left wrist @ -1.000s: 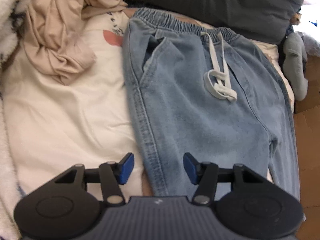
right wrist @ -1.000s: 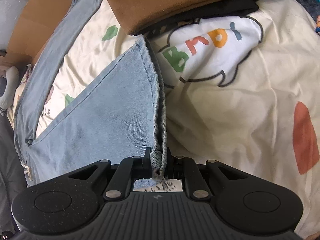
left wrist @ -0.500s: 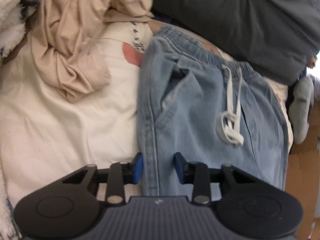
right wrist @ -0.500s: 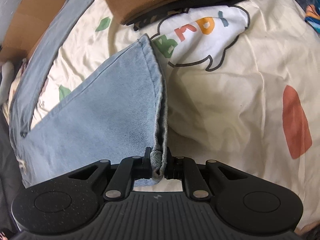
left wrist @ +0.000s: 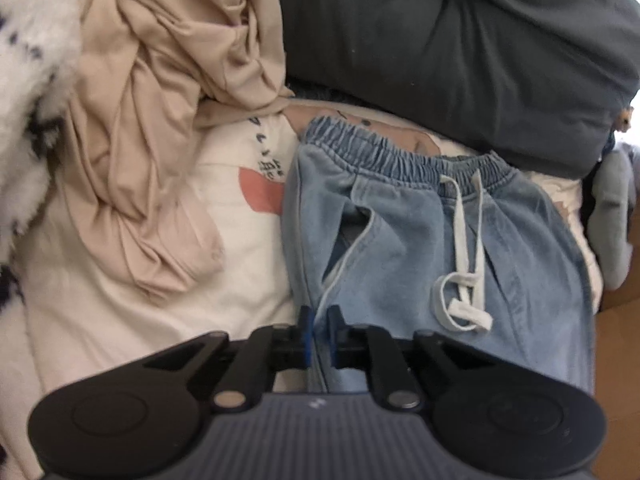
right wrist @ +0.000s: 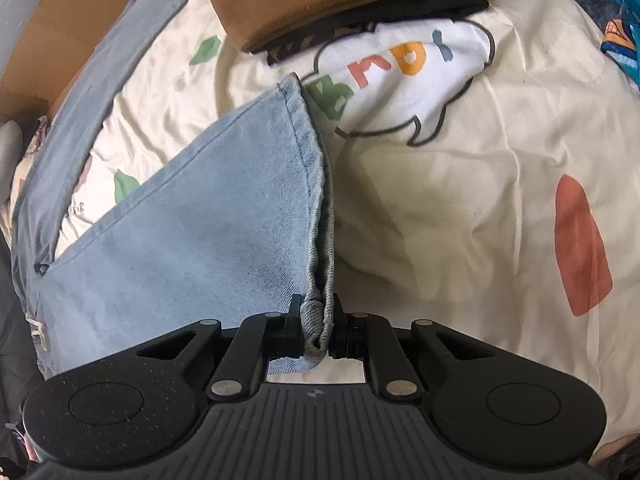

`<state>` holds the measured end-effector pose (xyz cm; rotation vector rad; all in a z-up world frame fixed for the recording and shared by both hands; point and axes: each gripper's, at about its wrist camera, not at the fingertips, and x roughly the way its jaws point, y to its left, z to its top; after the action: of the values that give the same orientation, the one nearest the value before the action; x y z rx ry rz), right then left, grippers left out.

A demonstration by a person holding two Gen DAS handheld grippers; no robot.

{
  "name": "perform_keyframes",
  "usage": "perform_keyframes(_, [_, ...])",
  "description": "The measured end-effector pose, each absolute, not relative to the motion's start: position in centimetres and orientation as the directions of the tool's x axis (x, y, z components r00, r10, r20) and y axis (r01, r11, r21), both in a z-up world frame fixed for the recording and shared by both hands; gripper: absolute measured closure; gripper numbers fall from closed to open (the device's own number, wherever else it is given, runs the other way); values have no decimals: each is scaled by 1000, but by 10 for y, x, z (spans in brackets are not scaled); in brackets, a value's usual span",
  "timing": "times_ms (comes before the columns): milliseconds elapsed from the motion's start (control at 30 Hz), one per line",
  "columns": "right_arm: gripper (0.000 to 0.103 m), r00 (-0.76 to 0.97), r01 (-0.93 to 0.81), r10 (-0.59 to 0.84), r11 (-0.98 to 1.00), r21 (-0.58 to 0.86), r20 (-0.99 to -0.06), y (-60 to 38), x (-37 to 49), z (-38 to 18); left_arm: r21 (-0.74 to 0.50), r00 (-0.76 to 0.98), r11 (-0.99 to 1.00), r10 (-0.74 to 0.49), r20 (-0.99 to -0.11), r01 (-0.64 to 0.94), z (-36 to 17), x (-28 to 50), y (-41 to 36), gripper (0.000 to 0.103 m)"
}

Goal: Fold clothes

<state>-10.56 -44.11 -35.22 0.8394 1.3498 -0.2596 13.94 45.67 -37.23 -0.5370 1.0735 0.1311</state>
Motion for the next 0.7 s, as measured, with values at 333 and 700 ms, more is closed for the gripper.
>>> perform_keyframes(333, [92, 182, 619, 303, 704, 348, -936, -437, -112, -379, -195, 433, 919, -30, -901, -342, -375, 148, 443, 76])
perform_keyframes(700, [64, 338, 537, 205, 759, 367, -919, -454, -94, -372, -100, 454, 975, 1, -891, -197, -358, 136, 415, 70])
